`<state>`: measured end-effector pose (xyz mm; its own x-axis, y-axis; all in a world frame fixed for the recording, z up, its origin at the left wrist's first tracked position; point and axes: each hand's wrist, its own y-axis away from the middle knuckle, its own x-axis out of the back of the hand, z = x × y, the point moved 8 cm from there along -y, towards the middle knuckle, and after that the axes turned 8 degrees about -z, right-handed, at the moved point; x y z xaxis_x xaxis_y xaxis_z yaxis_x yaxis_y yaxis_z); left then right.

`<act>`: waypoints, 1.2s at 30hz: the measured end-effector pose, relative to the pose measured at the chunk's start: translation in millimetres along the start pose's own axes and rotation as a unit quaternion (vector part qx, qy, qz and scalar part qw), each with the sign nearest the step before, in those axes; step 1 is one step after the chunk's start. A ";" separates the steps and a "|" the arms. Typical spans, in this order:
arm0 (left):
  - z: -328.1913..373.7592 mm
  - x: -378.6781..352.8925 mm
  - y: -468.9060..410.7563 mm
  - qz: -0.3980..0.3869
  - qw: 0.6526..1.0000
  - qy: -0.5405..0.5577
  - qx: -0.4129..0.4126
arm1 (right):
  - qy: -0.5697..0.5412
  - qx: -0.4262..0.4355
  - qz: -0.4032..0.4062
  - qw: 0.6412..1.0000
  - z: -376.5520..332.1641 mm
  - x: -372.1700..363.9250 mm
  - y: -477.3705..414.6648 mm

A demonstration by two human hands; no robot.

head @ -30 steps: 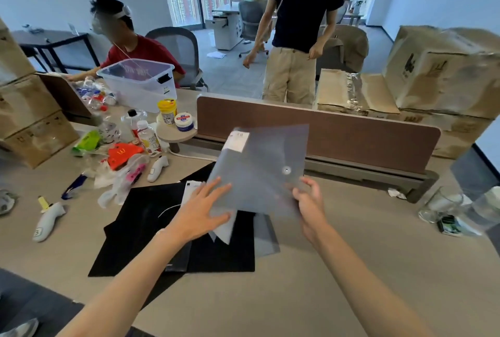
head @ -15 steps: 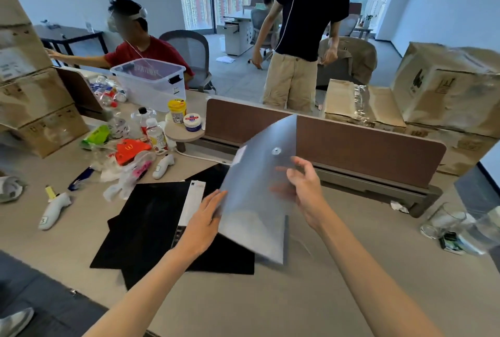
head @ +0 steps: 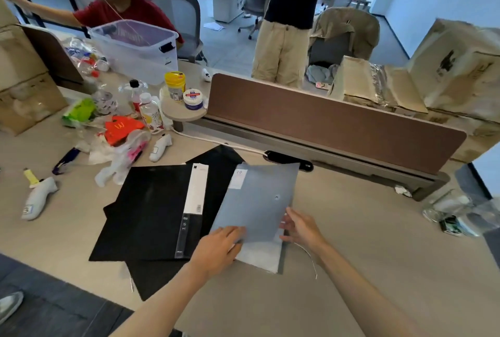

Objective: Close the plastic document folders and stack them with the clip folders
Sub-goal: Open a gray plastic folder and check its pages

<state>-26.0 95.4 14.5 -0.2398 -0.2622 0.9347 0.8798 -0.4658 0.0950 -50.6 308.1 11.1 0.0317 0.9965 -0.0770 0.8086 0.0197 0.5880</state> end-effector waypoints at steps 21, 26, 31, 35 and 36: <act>-105.8 13.5 16.1 0.081 0.892 0.391 0.214 | 0.506 -0.057 -0.024 0.861 64.9 -67.1 -61.0; -126.5 14.7 28.8 0.095 0.880 0.407 0.224 | 0.555 -0.089 0.056 0.825 85.1 -40.0 -65.4; -138.1 12.7 29.4 0.084 0.894 0.383 0.215 | 0.566 -0.090 0.082 0.815 88.5 -25.5 -65.9; -137.1 12.8 23.8 0.084 0.899 0.372 0.217 | 0.504 -0.057 0.152 0.848 71.8 -24.6 -60.7; -136.0 12.2 21.9 0.083 0.899 0.371 0.218 | 0.491 -0.068 0.170 0.852 68.8 -24.1 -60.0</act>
<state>-65.5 -32.9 -18.6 -0.1564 -0.8641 0.4783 0.9672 -0.0358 0.2516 -59.5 277.3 -77.8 -0.3101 0.5318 0.7881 0.7732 -0.3412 0.5345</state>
